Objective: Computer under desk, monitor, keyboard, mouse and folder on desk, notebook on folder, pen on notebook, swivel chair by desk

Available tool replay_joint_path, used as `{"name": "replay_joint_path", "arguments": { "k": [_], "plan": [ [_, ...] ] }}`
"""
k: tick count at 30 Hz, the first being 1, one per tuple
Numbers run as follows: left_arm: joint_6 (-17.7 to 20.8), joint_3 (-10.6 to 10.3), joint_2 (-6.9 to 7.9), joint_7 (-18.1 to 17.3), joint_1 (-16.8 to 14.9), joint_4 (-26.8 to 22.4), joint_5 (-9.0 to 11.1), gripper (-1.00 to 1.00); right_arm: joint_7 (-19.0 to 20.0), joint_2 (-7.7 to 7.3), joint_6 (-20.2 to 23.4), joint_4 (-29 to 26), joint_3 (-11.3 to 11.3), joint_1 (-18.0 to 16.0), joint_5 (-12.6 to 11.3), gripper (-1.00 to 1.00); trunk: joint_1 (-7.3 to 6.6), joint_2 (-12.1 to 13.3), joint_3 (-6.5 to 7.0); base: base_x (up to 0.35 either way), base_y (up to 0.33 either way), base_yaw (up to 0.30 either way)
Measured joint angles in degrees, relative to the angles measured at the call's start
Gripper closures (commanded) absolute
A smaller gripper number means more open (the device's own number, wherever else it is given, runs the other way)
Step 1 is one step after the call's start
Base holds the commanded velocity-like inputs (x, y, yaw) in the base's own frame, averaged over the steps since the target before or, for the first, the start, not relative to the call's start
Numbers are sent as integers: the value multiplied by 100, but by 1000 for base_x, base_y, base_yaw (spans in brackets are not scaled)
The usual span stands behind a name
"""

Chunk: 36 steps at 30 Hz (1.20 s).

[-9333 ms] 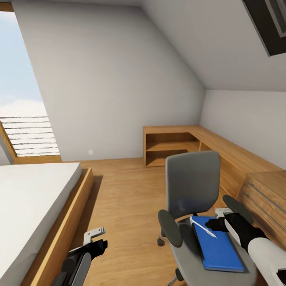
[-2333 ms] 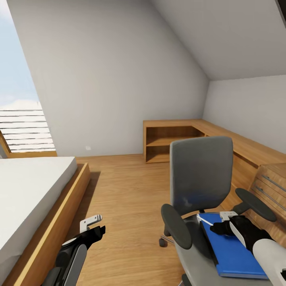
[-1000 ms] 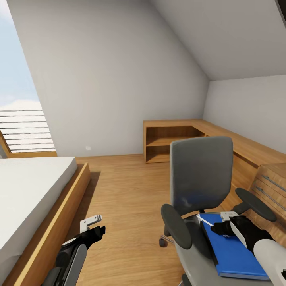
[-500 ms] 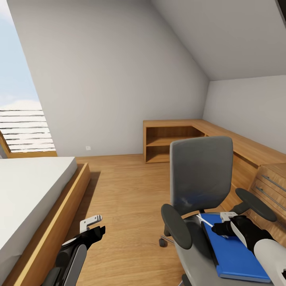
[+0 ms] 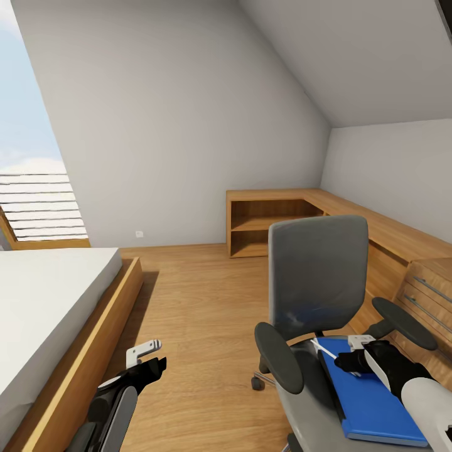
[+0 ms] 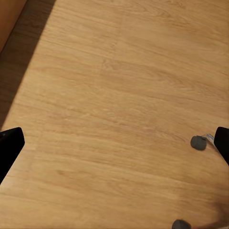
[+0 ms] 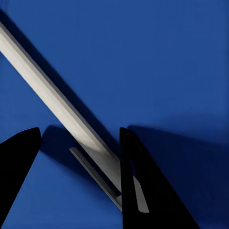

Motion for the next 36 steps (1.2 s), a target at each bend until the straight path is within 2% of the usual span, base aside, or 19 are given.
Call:
{"name": "replay_joint_path", "arguments": {
  "k": [9, 15, 36],
  "plan": [
    [0, 0, 0, 0, 1, 1, -1, -100, 6, 0, 12, -2, -1, 0, -6, 100, 0, 0, 0, 0, 0, 0],
    [0, 0, 0, 0, 1, 1, -2, -100, 14, 1, 326, -98, 8, 1, -28, 100, 0, 0, 0, 0, 0, 0],
    [0, 0, 0, 0, -1, 1, 0, -100, 18, 0, 352, -107, 12, 0, -9, 100, 0, 0, 0, 0, 0, 0]
  ]
}}
